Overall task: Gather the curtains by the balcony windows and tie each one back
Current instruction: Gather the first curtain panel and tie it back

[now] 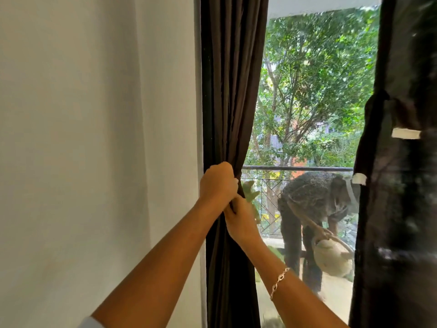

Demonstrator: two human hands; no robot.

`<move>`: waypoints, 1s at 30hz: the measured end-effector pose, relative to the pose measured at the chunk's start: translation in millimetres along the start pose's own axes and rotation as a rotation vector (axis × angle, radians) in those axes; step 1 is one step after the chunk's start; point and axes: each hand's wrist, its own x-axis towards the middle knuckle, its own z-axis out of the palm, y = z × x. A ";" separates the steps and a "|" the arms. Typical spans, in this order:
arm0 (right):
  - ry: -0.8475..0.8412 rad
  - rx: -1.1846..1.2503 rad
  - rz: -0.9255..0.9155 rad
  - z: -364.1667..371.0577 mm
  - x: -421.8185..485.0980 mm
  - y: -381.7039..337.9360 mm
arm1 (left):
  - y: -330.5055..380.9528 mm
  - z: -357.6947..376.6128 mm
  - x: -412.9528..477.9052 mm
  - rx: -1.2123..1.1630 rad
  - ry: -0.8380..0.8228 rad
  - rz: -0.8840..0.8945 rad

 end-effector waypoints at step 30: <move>0.081 -0.285 -0.503 -54.2 33.9 -10.8 | -38.8 9.8 -16.6 -0.522 -0.121 0.273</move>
